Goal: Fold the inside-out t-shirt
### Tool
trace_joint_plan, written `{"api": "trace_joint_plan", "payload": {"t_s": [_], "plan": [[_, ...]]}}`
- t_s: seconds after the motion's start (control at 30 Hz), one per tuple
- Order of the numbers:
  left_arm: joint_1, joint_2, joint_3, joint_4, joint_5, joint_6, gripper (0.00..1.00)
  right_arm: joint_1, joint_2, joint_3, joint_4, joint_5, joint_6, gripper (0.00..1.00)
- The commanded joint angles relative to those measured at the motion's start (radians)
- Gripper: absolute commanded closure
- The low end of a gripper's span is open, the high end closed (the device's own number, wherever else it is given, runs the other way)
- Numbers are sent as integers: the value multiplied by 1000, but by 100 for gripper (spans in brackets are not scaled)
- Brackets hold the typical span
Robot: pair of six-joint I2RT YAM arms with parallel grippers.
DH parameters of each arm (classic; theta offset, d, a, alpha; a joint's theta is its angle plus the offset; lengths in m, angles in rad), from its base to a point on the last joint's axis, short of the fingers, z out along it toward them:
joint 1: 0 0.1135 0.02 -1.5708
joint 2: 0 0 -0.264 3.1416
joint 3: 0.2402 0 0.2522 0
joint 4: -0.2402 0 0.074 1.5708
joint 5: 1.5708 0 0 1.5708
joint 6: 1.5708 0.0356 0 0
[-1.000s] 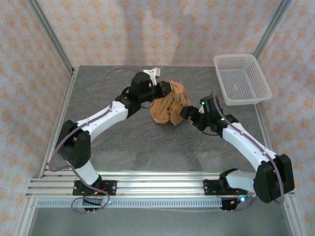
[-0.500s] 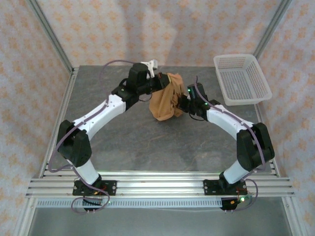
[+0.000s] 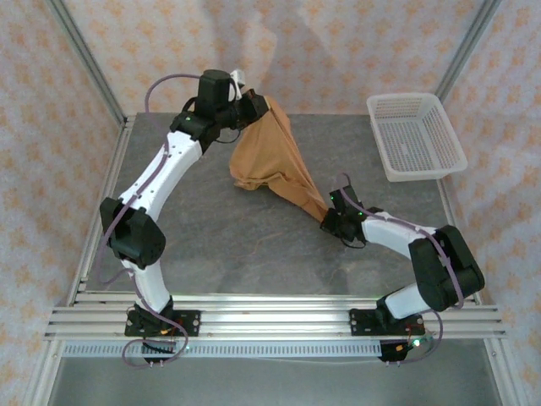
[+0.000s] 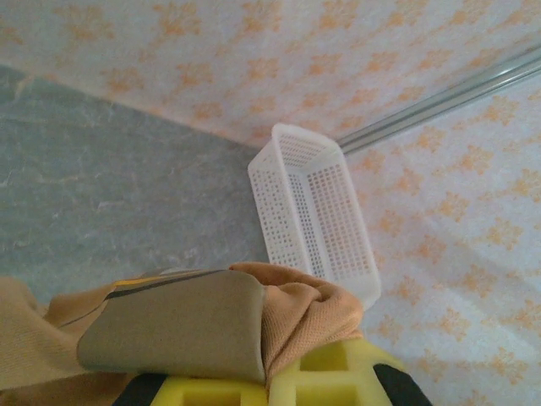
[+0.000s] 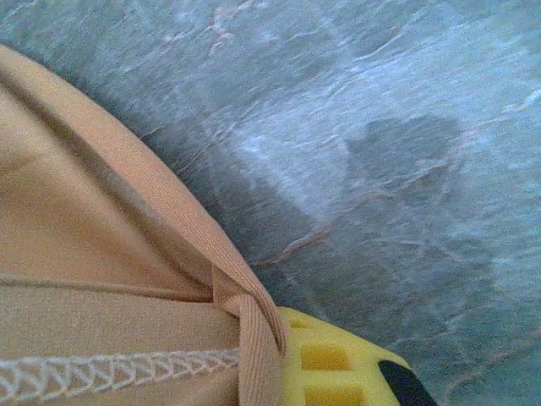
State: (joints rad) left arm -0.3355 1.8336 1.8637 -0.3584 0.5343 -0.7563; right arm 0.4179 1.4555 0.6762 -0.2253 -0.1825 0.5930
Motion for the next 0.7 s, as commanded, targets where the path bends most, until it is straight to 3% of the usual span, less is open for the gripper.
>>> {"api": "trace_joint_plan", "payload": {"t_s": [0.0,0.1,0.17,0.3,0.4,0.53,0.67], "plan": [[11,-52,-40,144,53,-50,100,-7,-10,92,-155,129,-15,83],[-19,-81,-86,175,72,-38,100,-8,-48,199,-221,144,-50,45],[-52,-112,-117,166,60,2,100,-12,-65,283,-263,149,-65,35],[-143,-210,-282,176,7,86,100,-65,-71,411,-341,108,-82,36],[-237,-308,-519,241,-76,118,100,-133,-88,432,-368,63,-82,40],[-292,-396,-844,405,-102,73,100,-153,-104,373,-240,-156,-92,38],[-313,-439,-1004,392,-80,114,100,-147,-32,344,-191,-345,-51,30]]}}
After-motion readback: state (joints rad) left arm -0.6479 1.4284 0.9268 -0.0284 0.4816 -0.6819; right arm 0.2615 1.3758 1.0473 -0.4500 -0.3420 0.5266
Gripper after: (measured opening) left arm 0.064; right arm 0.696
